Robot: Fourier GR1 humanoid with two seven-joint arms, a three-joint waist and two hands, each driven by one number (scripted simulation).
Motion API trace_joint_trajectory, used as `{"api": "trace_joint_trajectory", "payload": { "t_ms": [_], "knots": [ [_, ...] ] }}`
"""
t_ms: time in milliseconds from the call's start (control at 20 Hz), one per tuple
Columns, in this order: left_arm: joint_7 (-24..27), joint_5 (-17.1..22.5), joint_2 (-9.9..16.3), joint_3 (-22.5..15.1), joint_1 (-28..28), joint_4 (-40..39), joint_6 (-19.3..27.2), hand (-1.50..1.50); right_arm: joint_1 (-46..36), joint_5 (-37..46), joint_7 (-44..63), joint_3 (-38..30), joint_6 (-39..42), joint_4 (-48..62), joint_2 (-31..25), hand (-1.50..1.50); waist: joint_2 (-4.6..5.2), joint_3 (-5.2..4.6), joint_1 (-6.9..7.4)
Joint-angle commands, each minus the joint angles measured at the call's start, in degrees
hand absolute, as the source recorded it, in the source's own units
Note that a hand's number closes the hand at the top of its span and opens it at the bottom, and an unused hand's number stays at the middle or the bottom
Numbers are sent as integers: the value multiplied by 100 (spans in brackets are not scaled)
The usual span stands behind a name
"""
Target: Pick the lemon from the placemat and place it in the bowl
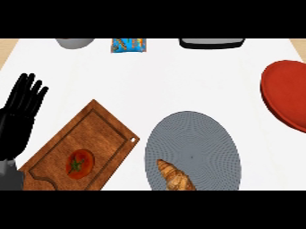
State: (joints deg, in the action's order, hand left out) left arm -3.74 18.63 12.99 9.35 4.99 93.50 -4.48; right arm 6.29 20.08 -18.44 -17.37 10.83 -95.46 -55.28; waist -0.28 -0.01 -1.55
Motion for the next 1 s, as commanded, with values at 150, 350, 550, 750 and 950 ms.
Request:
{"api": "trace_joint_trajectory", "payload": {
  "t_ms": [150, 350, 550, 750, 950],
  "knots": [
    [35, -71, -54, -130, -27, 30, -143, 0, -1091, -156, 162, -306, 164, 1296, 131, 150, 46, 2, 263],
    [-296, -48, -36, -146, 162, 244, -23, 0, -2053, 51, -68, -74, 44, 2359, 224, 150, 49, 5, 308],
    [-184, -92, -261, -290, 158, 221, 9, 0, -2891, 351, -590, 187, -206, 3766, 479, 150, 64, 8, 345],
    [-137, 14, -74, -46, 451, -77, -99, 0, -3817, 710, -959, 341, -456, 5159, 595, 150, 102, 12, 427],
    [61, -268, -215, -250, 620, -504, -59, 0, -4580, 1287, -1106, 696, -801, 6081, 781, 150, 140, 14, 469]
  ]
}}
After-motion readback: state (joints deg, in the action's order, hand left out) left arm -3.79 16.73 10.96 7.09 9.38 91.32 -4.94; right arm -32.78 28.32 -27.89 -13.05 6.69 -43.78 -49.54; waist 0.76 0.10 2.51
